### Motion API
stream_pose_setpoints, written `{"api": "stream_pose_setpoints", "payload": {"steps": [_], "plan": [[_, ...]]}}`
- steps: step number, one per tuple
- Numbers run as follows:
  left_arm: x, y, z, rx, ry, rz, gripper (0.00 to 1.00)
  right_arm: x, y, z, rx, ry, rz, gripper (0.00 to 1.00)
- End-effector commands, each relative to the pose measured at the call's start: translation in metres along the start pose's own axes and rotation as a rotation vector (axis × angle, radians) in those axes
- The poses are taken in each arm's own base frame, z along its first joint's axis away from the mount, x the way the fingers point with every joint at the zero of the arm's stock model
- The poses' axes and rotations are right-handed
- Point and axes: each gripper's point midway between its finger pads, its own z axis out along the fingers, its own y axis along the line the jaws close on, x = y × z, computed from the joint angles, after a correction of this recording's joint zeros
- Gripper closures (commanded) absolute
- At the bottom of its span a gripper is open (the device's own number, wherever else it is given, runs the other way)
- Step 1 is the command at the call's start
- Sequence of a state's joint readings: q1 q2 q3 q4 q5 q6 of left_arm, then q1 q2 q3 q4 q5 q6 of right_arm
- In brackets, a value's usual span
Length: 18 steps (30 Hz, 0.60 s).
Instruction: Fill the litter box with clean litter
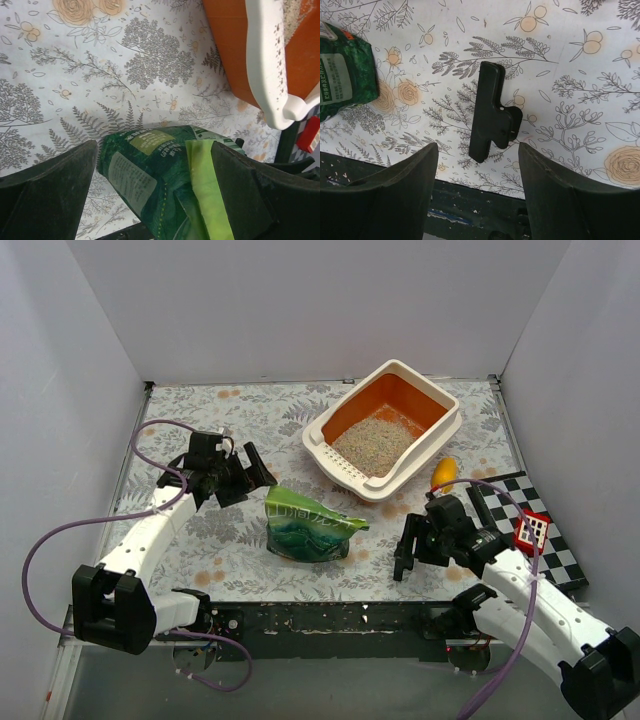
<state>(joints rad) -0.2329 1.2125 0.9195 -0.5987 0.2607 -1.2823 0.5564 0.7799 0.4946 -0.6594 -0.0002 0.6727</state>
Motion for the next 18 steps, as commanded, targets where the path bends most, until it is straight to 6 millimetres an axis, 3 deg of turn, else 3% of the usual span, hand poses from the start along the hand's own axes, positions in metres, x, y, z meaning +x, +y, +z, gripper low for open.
{"api": "stream_pose_setpoints", "payload": {"steps": [1,8,18], "plan": [[-0.008,-0.032,-0.016,0.121,-0.003,-0.024,0.02,-0.025,0.006,-0.021,0.006,-0.089,-0.038,0.27],[0.002,-0.065,-0.031,0.288,0.075,-0.069,0.02,-0.035,0.012,-0.037,-0.005,-0.122,-0.065,0.27],[0.024,-0.089,-0.040,0.462,0.216,-0.118,0.02,-0.029,0.013,-0.037,-0.021,-0.109,-0.053,0.27]]}}
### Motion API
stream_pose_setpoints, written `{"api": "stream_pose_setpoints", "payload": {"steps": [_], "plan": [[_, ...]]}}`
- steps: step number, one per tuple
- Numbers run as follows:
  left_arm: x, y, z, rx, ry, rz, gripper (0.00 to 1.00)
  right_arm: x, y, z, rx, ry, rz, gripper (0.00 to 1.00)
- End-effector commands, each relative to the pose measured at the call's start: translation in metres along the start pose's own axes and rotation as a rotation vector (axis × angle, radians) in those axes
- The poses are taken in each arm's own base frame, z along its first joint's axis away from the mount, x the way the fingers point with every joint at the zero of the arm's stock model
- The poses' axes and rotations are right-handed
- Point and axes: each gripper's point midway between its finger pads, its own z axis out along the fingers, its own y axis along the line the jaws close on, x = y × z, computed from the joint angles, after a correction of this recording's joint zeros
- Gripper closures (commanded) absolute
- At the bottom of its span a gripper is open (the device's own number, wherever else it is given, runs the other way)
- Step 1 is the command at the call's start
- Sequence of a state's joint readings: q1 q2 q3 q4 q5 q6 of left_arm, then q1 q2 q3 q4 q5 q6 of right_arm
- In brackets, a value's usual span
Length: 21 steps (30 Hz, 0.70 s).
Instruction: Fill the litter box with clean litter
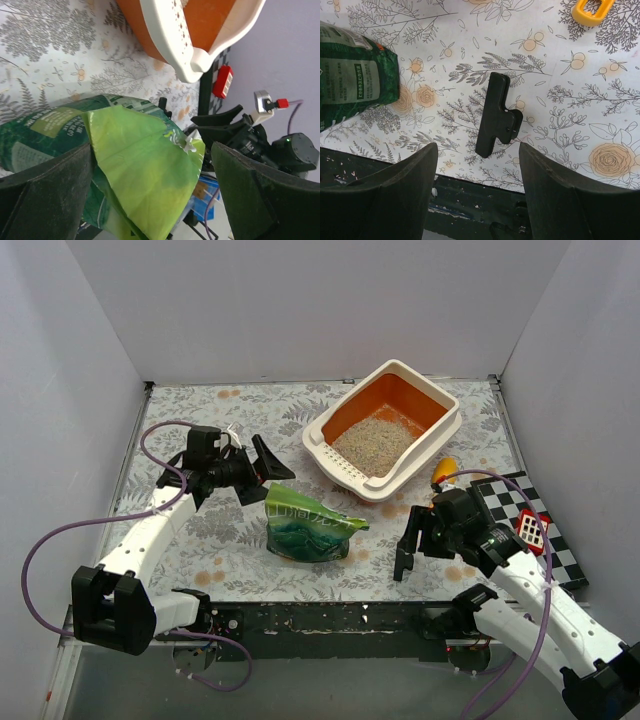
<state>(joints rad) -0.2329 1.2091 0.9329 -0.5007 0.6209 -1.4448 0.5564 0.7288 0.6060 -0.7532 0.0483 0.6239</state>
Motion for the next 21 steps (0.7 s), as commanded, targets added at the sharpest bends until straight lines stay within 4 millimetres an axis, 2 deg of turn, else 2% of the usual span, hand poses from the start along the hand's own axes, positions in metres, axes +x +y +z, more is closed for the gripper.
{"api": "stream_pose_setpoints", "payload": {"steps": [1,7,12,16,19,21], "plan": [[0.014,-0.022,-0.008,0.124,0.068,-0.010,0.02,-0.007,0.004,-0.008,-0.016,-0.028,0.000,0.27],[0.022,-0.033,-0.014,0.186,0.108,-0.002,0.02,-0.006,0.006,-0.011,-0.032,-0.030,0.008,0.26],[0.030,-0.055,-0.023,0.353,0.148,0.072,0.02,-0.003,0.009,-0.011,-0.061,-0.030,0.005,0.26],[0.037,-0.055,-0.023,0.412,0.169,0.114,0.02,-0.005,0.017,-0.016,-0.111,-0.039,-0.038,0.26],[0.043,-0.055,-0.023,0.462,0.190,0.154,0.15,-0.013,0.022,-0.021,-0.135,-0.066,-0.083,0.27],[0.043,-0.055,-0.023,0.486,0.189,0.189,0.35,-0.021,0.028,-0.025,-0.154,-0.091,-0.111,0.27]]}}
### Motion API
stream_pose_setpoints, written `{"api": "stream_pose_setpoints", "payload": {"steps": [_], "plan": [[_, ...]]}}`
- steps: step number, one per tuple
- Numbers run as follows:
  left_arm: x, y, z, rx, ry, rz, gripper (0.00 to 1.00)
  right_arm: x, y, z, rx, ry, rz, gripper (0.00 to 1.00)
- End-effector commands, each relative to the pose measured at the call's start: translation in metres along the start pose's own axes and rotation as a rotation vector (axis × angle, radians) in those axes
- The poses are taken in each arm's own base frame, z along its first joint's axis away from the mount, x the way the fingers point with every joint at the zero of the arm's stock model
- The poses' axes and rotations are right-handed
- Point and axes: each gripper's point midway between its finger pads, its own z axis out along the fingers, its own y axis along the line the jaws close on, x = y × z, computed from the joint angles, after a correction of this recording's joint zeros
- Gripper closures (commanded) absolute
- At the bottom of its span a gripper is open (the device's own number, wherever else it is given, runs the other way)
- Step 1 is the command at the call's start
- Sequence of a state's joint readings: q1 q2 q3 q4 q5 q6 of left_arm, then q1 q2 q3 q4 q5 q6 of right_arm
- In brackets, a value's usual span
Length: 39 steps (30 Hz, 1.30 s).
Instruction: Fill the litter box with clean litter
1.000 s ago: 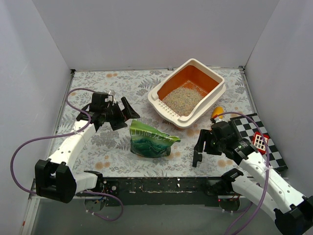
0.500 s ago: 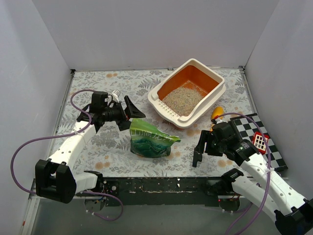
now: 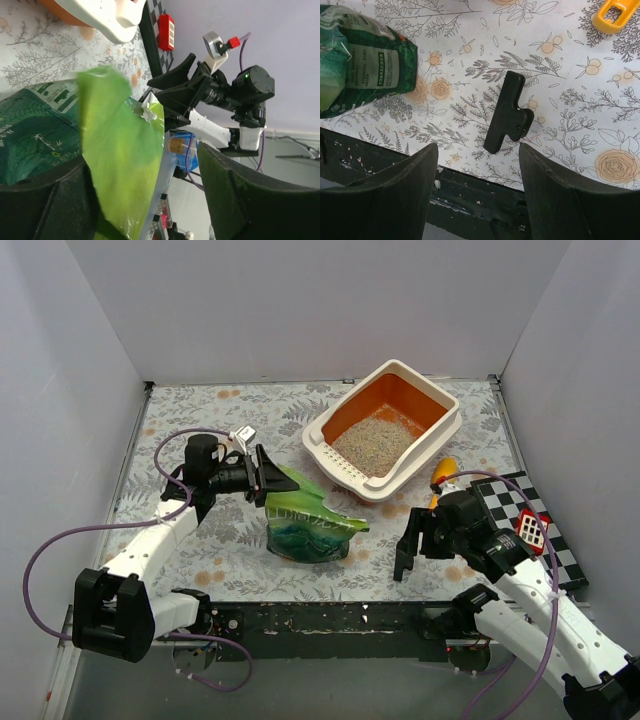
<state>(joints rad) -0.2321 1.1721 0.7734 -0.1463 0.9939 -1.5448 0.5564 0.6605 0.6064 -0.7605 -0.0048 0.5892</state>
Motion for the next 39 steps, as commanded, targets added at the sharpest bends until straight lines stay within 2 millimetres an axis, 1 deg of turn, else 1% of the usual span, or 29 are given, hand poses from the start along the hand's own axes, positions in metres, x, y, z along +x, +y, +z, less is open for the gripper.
{"api": "stream_pose_setpoints", "payload": {"steps": [1,2,3,4,6,7,8,12,13,15,17,19,22,25,27,29,30,33,35,39], "plan": [[0.008,-0.016,-0.004,0.112,0.040,0.125,0.47,-0.027,0.021,-0.013,-0.082,-0.079,-0.094,0.28],[0.005,-0.017,-0.004,0.124,0.028,0.164,0.61,-0.030,0.024,-0.014,-0.093,-0.087,-0.109,0.28],[0.004,-0.017,-0.003,0.126,0.023,0.182,0.72,-0.035,0.028,-0.016,-0.105,-0.098,-0.128,0.28],[0.003,-0.016,-0.003,0.128,0.020,0.196,0.77,-0.039,0.031,-0.017,-0.114,-0.104,-0.149,0.29],[0.002,-0.017,-0.002,0.142,0.011,0.246,0.81,-0.051,0.041,-0.022,-0.145,-0.133,-0.186,0.30],[0.002,-0.020,-0.003,0.154,0.002,0.272,0.92,-0.057,0.045,-0.025,-0.161,-0.154,-0.223,0.30],[0.001,-0.021,-0.004,0.162,-0.011,0.300,1.00,-0.065,0.050,-0.028,-0.171,-0.180,-0.244,0.30],[0.002,-0.036,-0.011,0.229,-0.086,0.475,1.00,-0.102,0.074,-0.043,-0.251,-0.351,-0.380,0.28],[0.004,-0.037,-0.013,0.240,-0.106,0.509,1.00,-0.107,0.080,-0.045,-0.277,-0.381,-0.421,0.26],[0.009,-0.045,-0.019,0.285,-0.138,0.589,1.00,-0.116,0.099,-0.051,-0.364,-0.443,-0.528,0.22],[0.015,-0.049,-0.024,0.316,-0.157,0.656,1.00,-0.118,0.118,-0.057,-0.462,-0.480,-0.642,0.19],[0.020,-0.051,-0.026,0.337,-0.165,0.705,1.00,-0.116,0.136,-0.060,-0.560,-0.472,-0.726,0.17],[0.025,-0.050,-0.027,0.359,-0.166,0.752,1.00,-0.115,0.157,-0.064,-0.677,-0.465,-0.872,0.16],[0.029,-0.051,-0.029,0.378,-0.173,0.789,1.00,-0.111,0.174,-0.069,-0.786,-0.438,-0.967,0.14],[0.032,-0.058,-0.033,0.405,-0.200,0.844,1.00,-0.107,0.184,-0.074,-0.864,-0.411,-1.028,0.14],[0.037,-0.058,-0.036,0.427,-0.213,0.879,1.00,-0.105,0.192,-0.076,-0.923,-0.389,-1.087,0.14],[0.040,-0.060,-0.038,0.441,-0.223,0.899,1.00,-0.104,0.193,-0.073,-0.938,-0.370,-1.105,0.14],[0.047,-0.062,-0.042,0.477,-0.245,0.932,1.00,-0.100,0.203,-0.071,-0.996,-0.328,-1.151,0.13],[0.049,-0.064,-0.045,0.494,-0.274,0.955,1.00,-0.096,0.208,-0.066,-1.023,-0.287,-1.165,0.13],[0.049,-0.065,-0.046,0.502,-0.287,0.967,1.00,-0.081,0.214,-0.055,-1.069,-0.224,-1.183,0.13]]}}
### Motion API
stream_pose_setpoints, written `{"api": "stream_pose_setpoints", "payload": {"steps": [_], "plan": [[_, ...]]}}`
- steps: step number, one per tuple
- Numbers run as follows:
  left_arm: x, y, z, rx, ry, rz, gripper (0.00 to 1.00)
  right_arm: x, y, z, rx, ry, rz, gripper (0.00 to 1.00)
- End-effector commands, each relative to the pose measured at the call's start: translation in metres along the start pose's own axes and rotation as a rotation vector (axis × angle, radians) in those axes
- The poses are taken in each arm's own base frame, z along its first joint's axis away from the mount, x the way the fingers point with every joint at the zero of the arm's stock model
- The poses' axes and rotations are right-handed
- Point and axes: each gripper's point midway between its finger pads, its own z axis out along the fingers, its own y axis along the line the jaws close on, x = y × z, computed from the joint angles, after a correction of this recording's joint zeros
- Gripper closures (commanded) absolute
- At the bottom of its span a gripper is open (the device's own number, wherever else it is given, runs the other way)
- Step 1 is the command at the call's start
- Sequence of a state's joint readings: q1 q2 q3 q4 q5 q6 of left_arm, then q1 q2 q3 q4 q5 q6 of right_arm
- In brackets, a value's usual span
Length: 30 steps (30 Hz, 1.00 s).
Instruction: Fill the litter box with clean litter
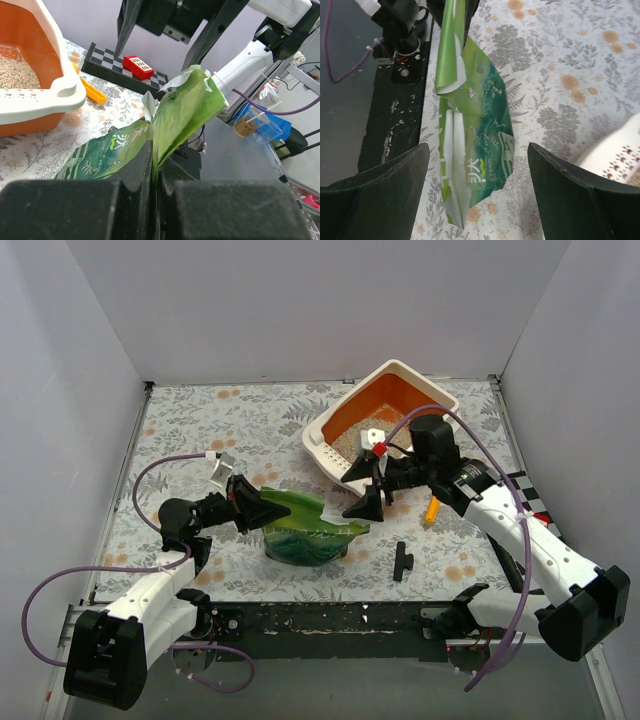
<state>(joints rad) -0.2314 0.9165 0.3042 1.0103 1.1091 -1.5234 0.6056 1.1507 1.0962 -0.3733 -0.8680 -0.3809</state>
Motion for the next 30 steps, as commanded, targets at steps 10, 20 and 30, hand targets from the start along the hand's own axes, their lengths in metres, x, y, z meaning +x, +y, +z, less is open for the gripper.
{"api": "stream_pose_setpoints", "payload": {"steps": [10,20,30], "plan": [[-0.023,-0.023,0.001,0.073,-0.073,0.155,1.00,0.038,0.027,0.050,-0.150,0.107,-0.036,0.13],[-0.021,-0.034,-0.002,0.107,-0.074,0.172,1.00,0.063,0.024,0.059,-0.160,0.193,0.017,0.43],[-0.044,-0.007,0.012,-0.031,0.157,0.158,0.63,0.070,-0.020,0.041,0.218,0.236,0.134,0.99]]}}
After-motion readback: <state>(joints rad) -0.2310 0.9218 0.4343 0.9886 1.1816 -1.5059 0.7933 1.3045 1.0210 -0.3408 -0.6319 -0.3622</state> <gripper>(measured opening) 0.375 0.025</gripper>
